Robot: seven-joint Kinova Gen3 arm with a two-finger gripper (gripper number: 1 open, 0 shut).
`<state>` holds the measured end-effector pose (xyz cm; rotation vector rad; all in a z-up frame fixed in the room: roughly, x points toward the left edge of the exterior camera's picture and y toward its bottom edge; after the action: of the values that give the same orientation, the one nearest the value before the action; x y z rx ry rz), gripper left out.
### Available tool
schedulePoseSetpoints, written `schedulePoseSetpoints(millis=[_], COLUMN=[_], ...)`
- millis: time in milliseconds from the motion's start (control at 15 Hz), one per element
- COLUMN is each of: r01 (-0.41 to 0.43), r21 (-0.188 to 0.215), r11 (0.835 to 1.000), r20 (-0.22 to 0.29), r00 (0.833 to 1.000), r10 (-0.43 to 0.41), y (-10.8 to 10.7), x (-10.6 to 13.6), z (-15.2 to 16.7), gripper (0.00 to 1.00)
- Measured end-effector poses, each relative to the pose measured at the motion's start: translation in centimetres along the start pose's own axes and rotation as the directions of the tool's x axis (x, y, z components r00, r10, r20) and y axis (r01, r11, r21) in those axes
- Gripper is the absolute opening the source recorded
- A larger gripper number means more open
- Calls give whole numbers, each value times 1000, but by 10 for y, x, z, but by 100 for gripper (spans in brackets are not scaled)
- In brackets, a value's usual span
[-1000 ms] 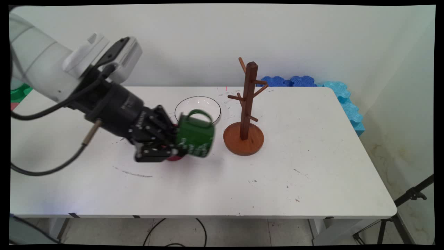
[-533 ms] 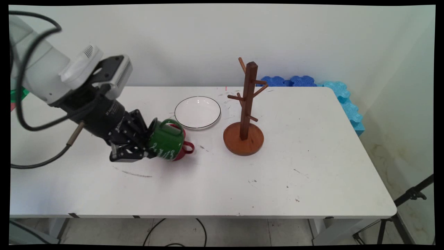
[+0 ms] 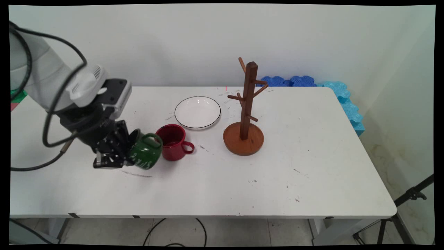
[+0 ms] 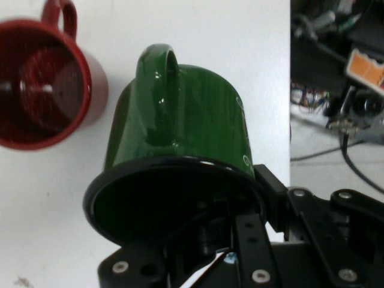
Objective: Place the picked object on the table
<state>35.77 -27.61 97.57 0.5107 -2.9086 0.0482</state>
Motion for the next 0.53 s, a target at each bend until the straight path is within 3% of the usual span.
schedulePoseSetpoints(millis=[533], r01=[16], r21=[-20], r11=[1000], r20=[134], r00=[991], r10=[-14], y=[-2], x=[-8], z=[44], gripper=[0])
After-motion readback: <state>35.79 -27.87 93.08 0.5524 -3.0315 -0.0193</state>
